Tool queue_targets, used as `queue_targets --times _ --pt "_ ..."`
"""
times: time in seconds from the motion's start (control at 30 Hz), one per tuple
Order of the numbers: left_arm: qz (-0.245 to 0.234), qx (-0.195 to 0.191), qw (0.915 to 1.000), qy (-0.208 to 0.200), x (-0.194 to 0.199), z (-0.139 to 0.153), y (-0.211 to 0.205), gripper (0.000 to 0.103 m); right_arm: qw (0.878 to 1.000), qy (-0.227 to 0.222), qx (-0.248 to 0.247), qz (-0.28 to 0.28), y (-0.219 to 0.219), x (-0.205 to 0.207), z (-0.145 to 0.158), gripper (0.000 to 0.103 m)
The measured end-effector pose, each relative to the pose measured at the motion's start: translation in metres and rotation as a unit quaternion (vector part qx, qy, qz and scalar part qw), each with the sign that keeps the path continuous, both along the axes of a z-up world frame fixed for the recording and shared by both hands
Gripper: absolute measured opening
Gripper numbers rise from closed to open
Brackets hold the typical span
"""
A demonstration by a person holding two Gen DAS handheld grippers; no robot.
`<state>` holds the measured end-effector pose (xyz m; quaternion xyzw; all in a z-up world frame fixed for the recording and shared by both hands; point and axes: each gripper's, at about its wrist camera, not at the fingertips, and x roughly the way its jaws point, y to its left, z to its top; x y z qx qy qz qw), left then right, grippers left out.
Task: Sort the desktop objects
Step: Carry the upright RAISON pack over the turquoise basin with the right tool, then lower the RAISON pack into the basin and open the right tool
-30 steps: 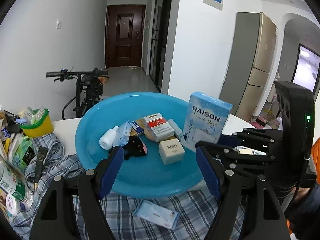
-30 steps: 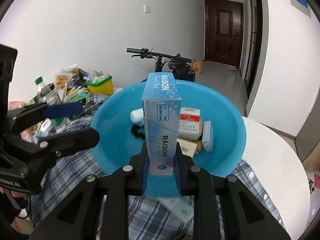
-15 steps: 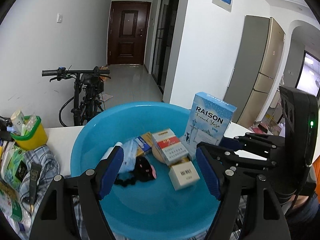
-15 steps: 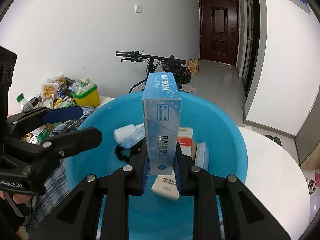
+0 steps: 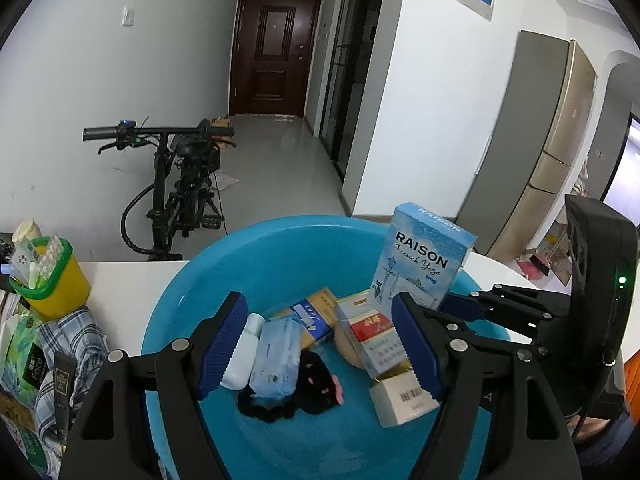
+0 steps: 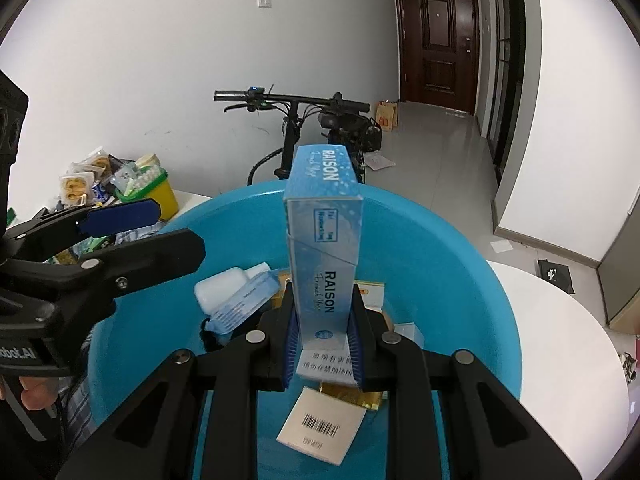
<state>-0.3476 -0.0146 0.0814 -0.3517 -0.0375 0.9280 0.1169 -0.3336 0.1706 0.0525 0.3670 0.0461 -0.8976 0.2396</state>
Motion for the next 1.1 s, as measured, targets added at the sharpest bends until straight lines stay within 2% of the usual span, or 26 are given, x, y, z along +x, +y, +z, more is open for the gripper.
queue_targets --times 0.43,0.63,0.8,1.0,1.1 --pt "0.019 0.016 0.9994 -0.023 -0.024 -0.015 -0.018 0.077 1.000 -0.014 0.000 0.002 -0.010 -0.022 -0.003 0.021" --pt "0.026 0.027 0.9973 -0.063 -0.035 -0.025 -0.026 0.077 0.997 -0.073 -0.006 0.035 -0.024 -0.033 -0.014 0.021" --pt "0.040 0.001 0.9950 -0.091 -0.040 -0.035 -0.028 0.077 0.990 -0.126 0.017 0.053 -0.032 -0.043 -0.031 0.021" --pt "0.045 0.000 0.9901 -0.133 -0.046 -0.050 -0.028 0.077 0.983 -0.171 0.031 0.058 -0.033 -0.049 -0.045 0.021" --pt "0.042 -0.006 0.9892 -0.140 -0.045 -0.053 -0.024 0.077 0.982 -0.174 0.041 0.063 -0.036 -0.048 -0.045 0.021"
